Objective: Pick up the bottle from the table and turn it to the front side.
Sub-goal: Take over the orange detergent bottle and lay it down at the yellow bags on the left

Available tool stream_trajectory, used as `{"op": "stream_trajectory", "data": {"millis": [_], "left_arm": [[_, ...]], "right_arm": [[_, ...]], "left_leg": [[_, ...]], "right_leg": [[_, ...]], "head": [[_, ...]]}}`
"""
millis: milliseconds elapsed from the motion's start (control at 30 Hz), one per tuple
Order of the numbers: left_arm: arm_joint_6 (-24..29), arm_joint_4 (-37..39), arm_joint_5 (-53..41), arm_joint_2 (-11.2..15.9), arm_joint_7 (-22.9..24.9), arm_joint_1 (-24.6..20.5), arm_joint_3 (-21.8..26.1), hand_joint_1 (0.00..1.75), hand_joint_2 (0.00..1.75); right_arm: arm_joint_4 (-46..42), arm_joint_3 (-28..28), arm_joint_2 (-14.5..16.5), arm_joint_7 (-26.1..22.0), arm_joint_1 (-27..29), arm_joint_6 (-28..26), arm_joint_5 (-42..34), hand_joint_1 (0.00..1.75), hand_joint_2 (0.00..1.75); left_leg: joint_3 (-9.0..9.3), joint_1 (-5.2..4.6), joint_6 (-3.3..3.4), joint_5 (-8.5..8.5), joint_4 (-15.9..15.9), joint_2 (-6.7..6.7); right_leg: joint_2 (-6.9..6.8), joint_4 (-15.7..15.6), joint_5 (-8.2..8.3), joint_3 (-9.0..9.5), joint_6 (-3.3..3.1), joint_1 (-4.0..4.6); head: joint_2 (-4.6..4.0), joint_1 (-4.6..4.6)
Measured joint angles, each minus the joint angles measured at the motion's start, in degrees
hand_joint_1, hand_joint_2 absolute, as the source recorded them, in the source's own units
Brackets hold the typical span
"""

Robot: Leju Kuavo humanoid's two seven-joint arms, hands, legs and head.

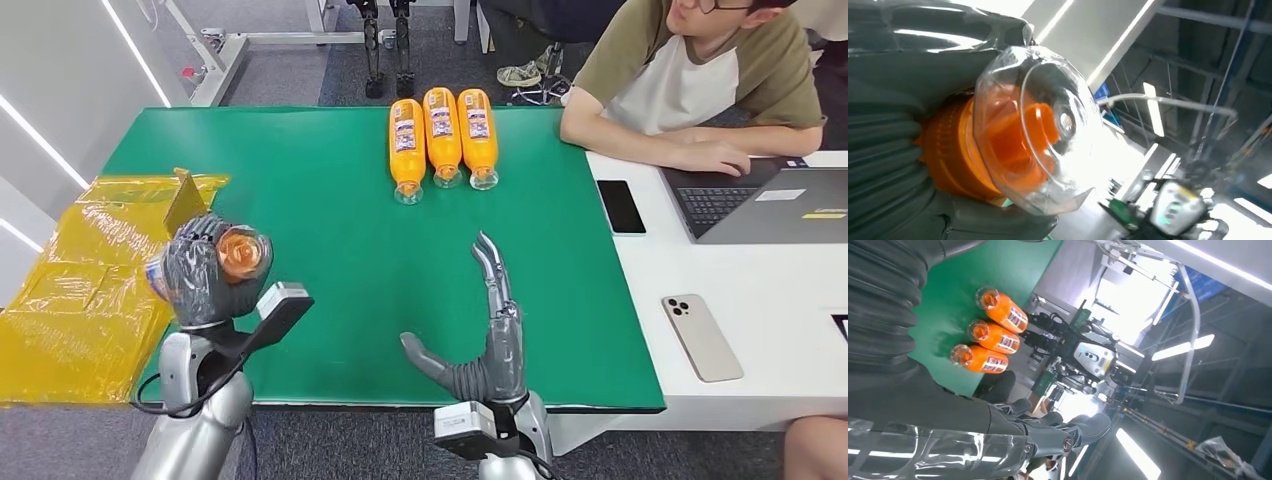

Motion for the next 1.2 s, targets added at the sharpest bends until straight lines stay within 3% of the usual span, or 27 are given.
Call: {"op": "stream_trajectory", "data": {"millis": [133,333,633,833,867,967,1000,1200], "left_arm": [[-0.3,15.7,-8.4,5.2,4.6,-8.2,0.0,1.75,1.75],[-6.6,29.4,-14.8,10.1,7.8,-14.6,-2.1,1.75,1.75],[-12.6,37.4,-15.4,14.0,8.3,-18.1,-8.2,1.75,1.75],[-17.5,39.8,-14.9,15.1,2.7,-19.0,-10.0,1.75,1.75],[-18.3,40.1,-15.0,15.2,2.1,-19.0,-10.1,1.59,1.75],[-20.2,40.9,-15.1,15.7,1.3,-19.1,-10.6,0.28,1.75],[-20.4,41.1,-15.1,15.7,1.5,-19.2,-10.8,0.0,1.75],[-19.9,41.8,-15.2,15.0,3.7,-19.5,-11.1,0.0,1.75]], "right_arm": [[-1.0,-0.4,0.2,-1.4,0.8,0.0,-1.1,0.0,1.75],[-1.4,-0.5,0.6,-1.6,1.0,0.0,-1.6,0.0,1.75],[-1.3,-0.5,1.1,-1.9,1.0,0.0,-2.4,0.0,1.75],[-1.3,-0.5,1.6,-1.6,0.9,0.0,-2.5,0.0,1.75],[-1.3,-0.5,1.7,-1.5,0.8,0.0,-2.5,0.0,1.75],[-1.2,-0.5,2.1,-0.8,0.6,0.0,-2.3,0.0,1.75],[-1.2,-0.5,2.3,-0.4,0.5,0.0,-2.2,0.0,1.75],[-1.1,-0.5,3.2,0.9,-0.1,0.0,-1.3,0.0,1.75]], "left_leg": [[0.03,0.01,-0.17,0.11,0.0,0.31],[0.0,0.02,-0.19,0.11,0.0,0.38],[-0.05,0.02,-0.24,0.07,0.0,0.36],[-0.06,0.02,-0.24,0.07,0.0,0.36],[-0.06,0.02,-0.24,0.07,0.0,0.36],[-0.06,0.02,-0.24,0.07,0.0,0.36],[-0.06,0.02,-0.24,0.07,0.0,0.36],[-0.06,0.02,-0.24,0.07,0.0,0.35]], "right_leg": [[0.27,0.1,0.17,-0.12,-0.24,0.01],[0.36,0.1,0.18,-0.21,-0.26,0.02],[0.35,0.1,0.16,-0.25,-0.25,0.02],[0.34,0.1,0.16,-0.25,-0.25,0.01],[0.34,0.1,0.16,-0.25,-0.25,0.01],[0.34,0.1,0.16,-0.26,-0.25,0.01],[0.34,0.1,0.16,-0.26,-0.25,0.01],[0.33,0.1,0.16,-0.26,-0.25,0.01]], "head": [[0.0,-0.03],[-0.01,-0.03],[0.0,-0.02],[0.0,-0.02],[0.0,-0.02],[0.0,-0.02],[0.0,-0.01],[0.0,-0.01]]}}
